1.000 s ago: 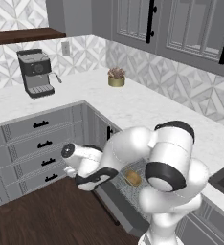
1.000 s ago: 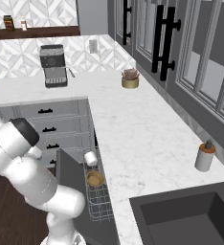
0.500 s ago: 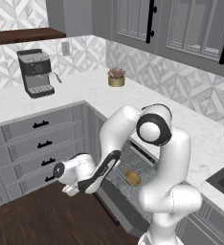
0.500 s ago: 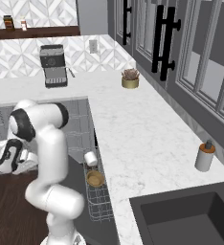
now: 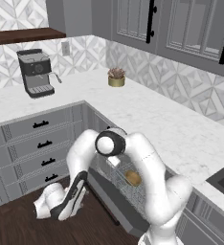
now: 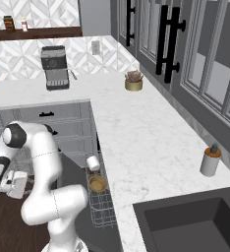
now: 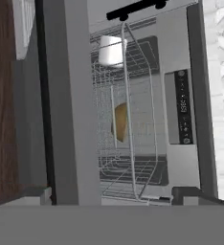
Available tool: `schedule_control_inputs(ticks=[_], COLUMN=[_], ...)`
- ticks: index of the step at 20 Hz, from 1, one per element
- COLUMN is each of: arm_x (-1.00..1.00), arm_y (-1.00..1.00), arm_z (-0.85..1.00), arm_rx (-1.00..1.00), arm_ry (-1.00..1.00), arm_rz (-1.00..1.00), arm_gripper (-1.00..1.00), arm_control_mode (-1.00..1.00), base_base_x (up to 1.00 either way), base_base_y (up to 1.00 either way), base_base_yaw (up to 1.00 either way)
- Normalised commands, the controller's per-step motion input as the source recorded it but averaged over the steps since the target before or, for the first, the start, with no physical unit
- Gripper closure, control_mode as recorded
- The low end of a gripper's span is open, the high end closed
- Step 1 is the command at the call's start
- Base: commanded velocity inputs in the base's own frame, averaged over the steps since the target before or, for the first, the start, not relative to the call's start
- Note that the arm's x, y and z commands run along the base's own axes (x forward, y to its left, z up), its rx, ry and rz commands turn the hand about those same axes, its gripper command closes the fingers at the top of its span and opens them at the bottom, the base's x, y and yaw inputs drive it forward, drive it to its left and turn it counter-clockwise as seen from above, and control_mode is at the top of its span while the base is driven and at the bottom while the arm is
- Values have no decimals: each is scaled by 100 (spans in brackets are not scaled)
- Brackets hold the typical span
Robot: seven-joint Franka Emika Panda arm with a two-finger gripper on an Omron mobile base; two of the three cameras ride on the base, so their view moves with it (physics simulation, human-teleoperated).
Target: Pick up the cup and bowl from the counter, place them in the dishwasher, and close the dishwasher door.
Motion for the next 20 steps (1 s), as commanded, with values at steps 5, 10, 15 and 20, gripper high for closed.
schedule_control_inputs(ticks=[5, 10, 15, 20], arm_x=[5, 28, 43, 39], arm_y=[23, -7, -2, 0], arm_z=[-35, -85, -78, -76], arm_rx=[-49, -40, -30, -12], arm_ry=[0, 0, 0, 3], arm_rz=[-9, -11, -8, -2], arm_gripper=[-100, -100, -100, -100], arm_control_mode=[-100, -100, -100, -100], base_base_x=[0, 0, 0, 0], base_base_y=[0, 0, 0, 0], base_base_yaw=[0, 0, 0, 0])
